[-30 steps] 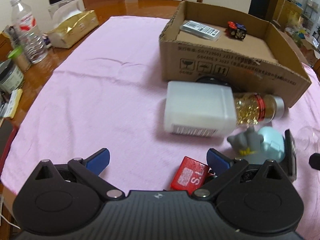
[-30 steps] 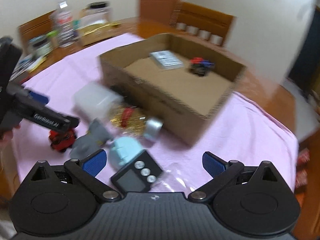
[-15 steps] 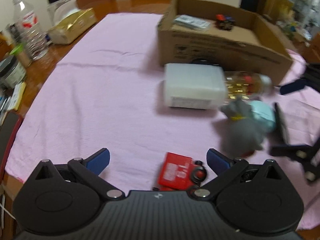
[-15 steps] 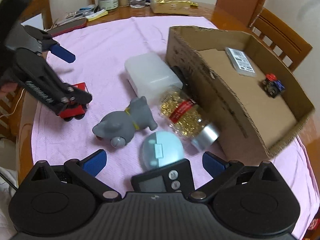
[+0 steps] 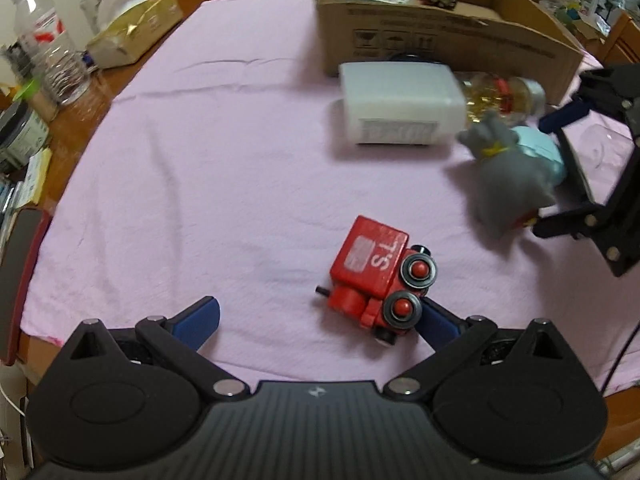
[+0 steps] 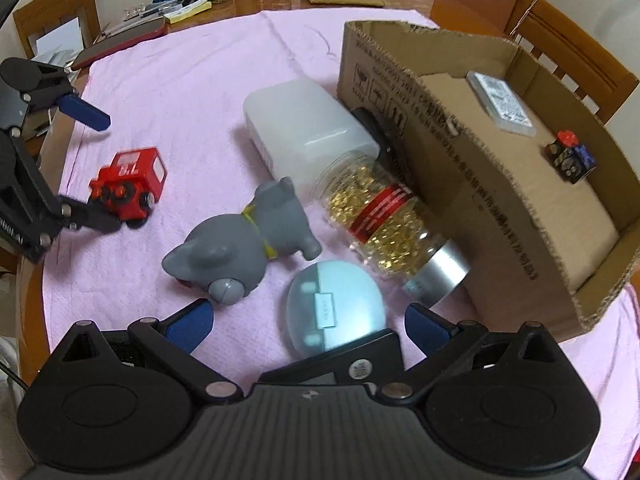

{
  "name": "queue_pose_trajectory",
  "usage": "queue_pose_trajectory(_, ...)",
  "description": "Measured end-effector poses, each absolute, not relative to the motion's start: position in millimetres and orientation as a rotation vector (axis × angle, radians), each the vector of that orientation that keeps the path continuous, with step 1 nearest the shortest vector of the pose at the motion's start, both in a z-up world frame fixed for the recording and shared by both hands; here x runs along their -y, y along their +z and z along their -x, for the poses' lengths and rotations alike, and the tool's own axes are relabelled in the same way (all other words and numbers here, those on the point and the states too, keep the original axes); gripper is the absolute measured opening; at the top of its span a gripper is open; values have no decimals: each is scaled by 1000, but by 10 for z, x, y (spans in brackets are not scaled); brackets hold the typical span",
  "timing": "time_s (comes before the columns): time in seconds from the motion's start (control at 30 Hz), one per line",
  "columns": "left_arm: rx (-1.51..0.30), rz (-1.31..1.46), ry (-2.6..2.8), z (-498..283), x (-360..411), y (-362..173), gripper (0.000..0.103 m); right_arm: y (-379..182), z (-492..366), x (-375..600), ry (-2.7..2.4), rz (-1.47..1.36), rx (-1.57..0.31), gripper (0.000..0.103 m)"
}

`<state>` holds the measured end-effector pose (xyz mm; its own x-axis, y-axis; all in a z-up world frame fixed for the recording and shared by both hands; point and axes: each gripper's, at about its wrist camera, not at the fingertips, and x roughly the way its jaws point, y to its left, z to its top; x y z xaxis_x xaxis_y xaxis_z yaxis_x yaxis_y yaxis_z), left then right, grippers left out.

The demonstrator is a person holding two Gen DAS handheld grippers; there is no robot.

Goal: Organize rigid objects
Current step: 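Close left tool on the red train while right tool closes on the light-blue case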

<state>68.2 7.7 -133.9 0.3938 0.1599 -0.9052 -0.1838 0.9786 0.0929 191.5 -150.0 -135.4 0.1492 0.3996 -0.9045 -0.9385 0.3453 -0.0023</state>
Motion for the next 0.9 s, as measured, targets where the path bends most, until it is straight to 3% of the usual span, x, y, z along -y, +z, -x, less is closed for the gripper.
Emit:
queue_pose_trajectory(0.4, -1126, 33, 357, -775, -395, -1350, 102, -1327, -1661, 1493, 1103, 643, -1044, 103)
queue_pose_trajectory(0.63, -1082, 118, 332, -829, -196, -1255, 102, -1221, -1730, 1532, 930, 652, -1006, 89)
queue_pose_trajectory(0.9, -1064, 223, 437, -1005, -333, -1353, 102, -1214, -1837, 1587, 848, 558, -1011, 86)
